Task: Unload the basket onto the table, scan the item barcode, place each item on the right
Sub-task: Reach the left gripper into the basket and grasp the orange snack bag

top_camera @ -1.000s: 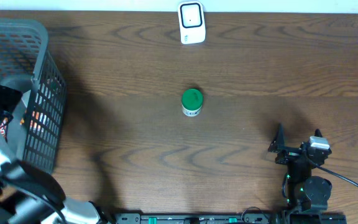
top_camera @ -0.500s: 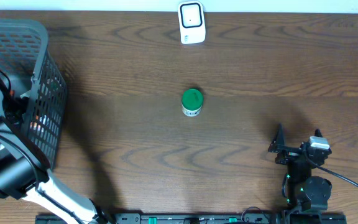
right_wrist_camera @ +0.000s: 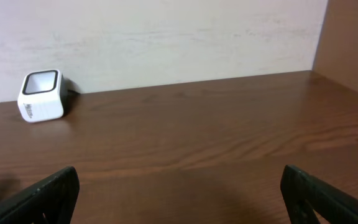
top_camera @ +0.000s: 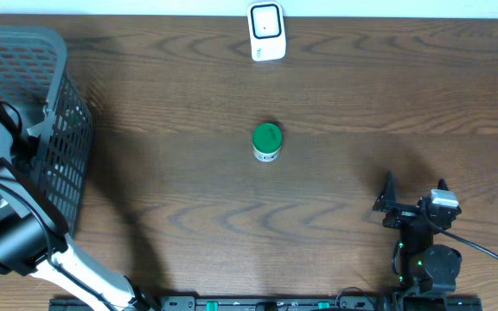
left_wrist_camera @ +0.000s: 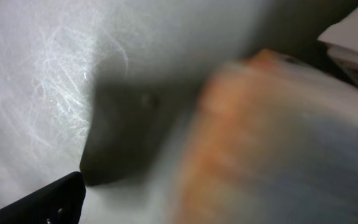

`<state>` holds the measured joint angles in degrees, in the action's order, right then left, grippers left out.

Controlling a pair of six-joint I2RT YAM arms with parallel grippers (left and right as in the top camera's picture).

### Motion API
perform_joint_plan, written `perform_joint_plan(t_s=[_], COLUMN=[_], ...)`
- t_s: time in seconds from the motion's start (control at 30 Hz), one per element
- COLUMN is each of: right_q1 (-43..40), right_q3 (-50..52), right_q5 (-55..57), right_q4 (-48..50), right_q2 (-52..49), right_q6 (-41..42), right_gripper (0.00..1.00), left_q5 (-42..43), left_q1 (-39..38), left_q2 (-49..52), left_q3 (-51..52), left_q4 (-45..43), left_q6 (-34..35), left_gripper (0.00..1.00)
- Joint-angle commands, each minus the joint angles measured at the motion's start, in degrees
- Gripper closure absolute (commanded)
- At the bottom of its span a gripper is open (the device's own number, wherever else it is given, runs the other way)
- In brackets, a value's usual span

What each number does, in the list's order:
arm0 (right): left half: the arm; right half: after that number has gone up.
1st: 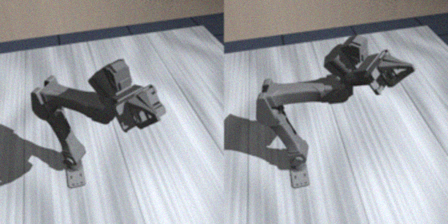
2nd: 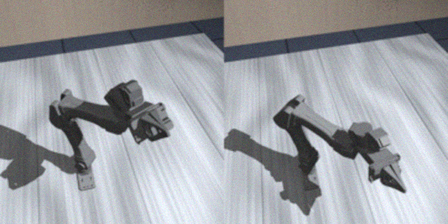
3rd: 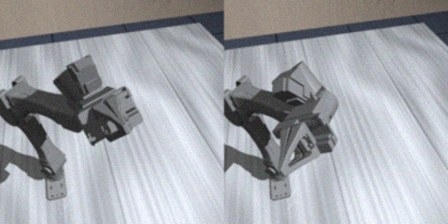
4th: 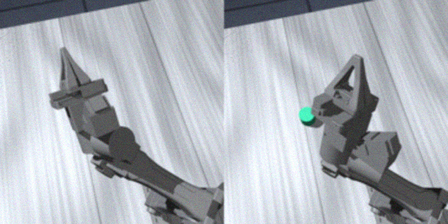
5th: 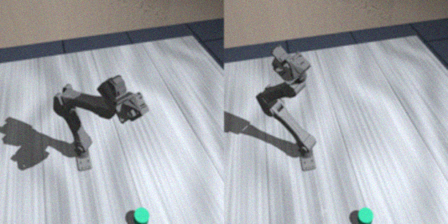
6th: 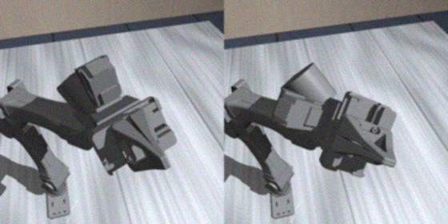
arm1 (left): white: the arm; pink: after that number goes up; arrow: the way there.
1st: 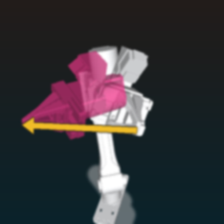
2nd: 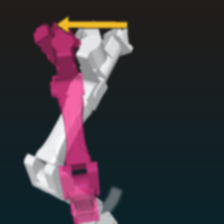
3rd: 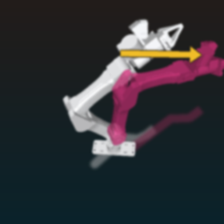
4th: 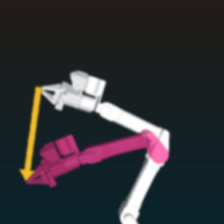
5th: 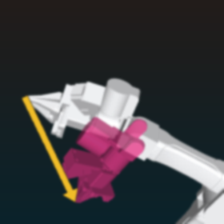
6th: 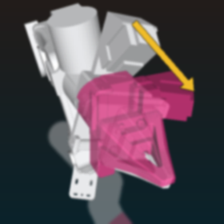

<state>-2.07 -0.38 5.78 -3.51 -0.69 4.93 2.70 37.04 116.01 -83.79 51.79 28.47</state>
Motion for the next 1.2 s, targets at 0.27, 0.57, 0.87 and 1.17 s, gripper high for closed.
perform_joint_plan(t_s=[0.27,0.57,0.87,1.17], right_q1=[0.33,0.33,0.33,0.33], right_q3=[0.07,0.07,0.07,0.07], right_q5=[-0.09,-0.09,-0.11,-0.11], right_q4=[-0.20,-0.20,-0.20,-0.20], right_q2=[0.31,0.31,0.31,0.31], right_q6=[-0.74,-0.74,-0.74,-0.74], right_gripper=[0.01,0.01,0.01,0.01], left_q5=[-0.09,-0.09,0.79,4.44], left_q1=[0.20,0.20,0.24,0.28], left_q2=[0.79,0.79,-2.95,-19.69], left_q3=[3.78,3.78,-2.97,-12.94], left_q4=[-3.28,-3.04,4.39,11.45], left_q6=[-0.28,-0.28,-0.31,-0.33], left_gripper=[0.41,0.56,0.59,0.59])
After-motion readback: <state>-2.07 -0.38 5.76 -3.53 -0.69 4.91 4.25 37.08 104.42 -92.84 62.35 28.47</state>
